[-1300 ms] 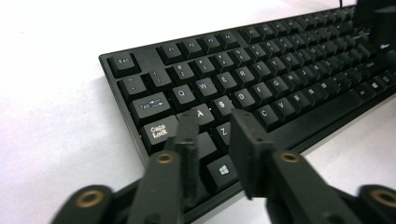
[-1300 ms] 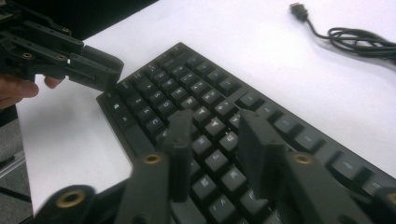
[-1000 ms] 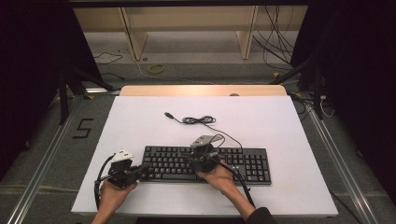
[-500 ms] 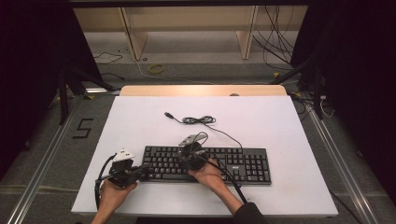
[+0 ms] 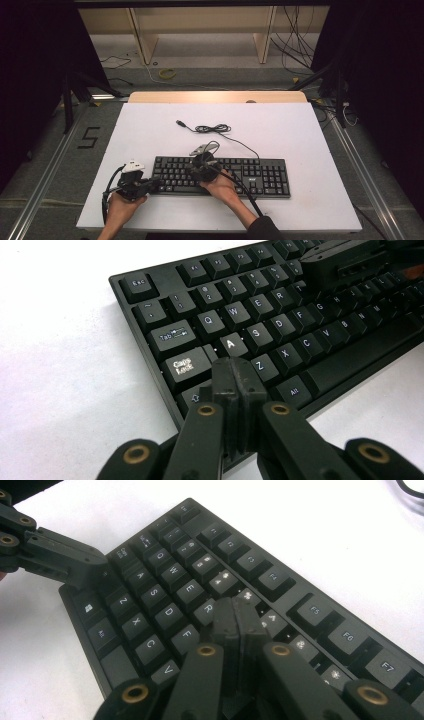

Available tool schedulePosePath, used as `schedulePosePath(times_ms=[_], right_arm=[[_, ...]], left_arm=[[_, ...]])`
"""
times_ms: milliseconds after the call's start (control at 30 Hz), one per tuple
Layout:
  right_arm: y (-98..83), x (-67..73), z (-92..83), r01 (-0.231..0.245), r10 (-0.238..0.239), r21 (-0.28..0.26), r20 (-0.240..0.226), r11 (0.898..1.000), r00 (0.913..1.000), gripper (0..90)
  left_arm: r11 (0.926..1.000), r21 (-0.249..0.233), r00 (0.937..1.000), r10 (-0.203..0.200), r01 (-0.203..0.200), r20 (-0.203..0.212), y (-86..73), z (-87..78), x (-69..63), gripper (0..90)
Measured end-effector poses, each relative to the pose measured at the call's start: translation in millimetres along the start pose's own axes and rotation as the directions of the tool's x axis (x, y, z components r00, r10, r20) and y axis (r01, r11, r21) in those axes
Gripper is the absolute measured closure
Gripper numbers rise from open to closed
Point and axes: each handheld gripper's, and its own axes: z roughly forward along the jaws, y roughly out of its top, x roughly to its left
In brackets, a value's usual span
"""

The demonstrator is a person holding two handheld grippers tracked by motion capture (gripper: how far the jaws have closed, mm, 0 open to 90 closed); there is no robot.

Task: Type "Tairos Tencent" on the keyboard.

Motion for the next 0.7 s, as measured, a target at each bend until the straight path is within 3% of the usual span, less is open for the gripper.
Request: schedulePosePath(times_ms=[700], right_arm=[[-2.0, 1.6, 5.7, 0.008, -0.009, 0.017, 0.017, 1.0, 0.9998, 90.0]], left_arm=[[0.9996, 0.024, 0.9999, 0.014, -0.014, 0.003, -0.6, 3.2, 0.2, 89.6]])
